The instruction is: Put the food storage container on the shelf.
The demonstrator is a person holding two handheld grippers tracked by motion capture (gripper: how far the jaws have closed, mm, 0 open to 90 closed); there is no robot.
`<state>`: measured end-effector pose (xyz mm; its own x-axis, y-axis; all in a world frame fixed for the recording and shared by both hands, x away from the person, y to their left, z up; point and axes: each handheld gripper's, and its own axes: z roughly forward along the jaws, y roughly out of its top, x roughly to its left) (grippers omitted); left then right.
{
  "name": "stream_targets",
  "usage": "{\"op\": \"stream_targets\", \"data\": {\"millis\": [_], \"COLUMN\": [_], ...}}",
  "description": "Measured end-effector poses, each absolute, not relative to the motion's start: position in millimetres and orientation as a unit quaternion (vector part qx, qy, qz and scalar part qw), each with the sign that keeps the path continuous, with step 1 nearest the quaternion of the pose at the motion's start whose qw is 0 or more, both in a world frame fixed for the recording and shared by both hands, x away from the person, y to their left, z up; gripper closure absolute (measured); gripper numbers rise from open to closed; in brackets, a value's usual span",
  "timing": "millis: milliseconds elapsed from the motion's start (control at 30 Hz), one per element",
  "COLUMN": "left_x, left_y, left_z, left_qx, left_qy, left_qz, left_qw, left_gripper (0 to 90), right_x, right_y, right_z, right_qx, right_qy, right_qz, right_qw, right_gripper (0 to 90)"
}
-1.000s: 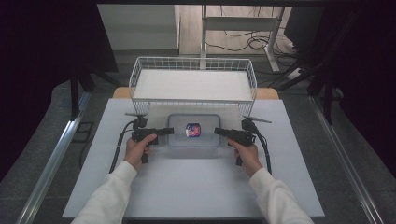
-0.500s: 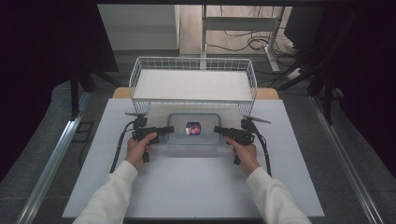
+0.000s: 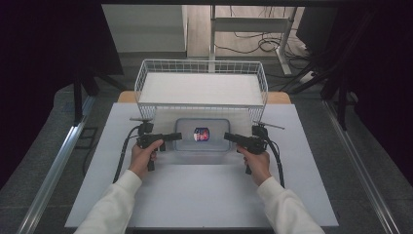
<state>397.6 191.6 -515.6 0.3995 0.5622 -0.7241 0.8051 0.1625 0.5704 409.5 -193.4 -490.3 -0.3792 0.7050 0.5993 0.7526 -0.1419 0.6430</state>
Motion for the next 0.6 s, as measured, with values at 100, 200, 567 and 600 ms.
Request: {"op": "stream_targets", "data": {"millis": [100,200,567,600], "left_x": [390,377,326,322], "left_y": [193,195,206,207], "left_z": [-511,-507,-498,-497], "left_qx": [0.642,0.653,0.693,0.694], "left_qy": [0.535,0.530,0.508,0.505], "left_qz": [-0.100,-0.094,-0.037,-0.036], "left_qw": [0.540,0.534,0.511,0.513], "left_gripper": [25.1,24.5,23.3,23.3], "right_x": [402,394,340,335], "right_y": [-198,-201,-196,-193], "right_z": [-487,-483,-471,-471], "right_qx": [-0.551,-0.540,-0.443,-0.433], "right_qy": [-0.656,-0.666,-0.757,-0.766], "right_qz": [-0.516,-0.514,-0.474,-0.468], "right_qw": [0.015,0.004,-0.073,-0.078], "right_gripper": [32.8,32.8,44.9,50.8]}}
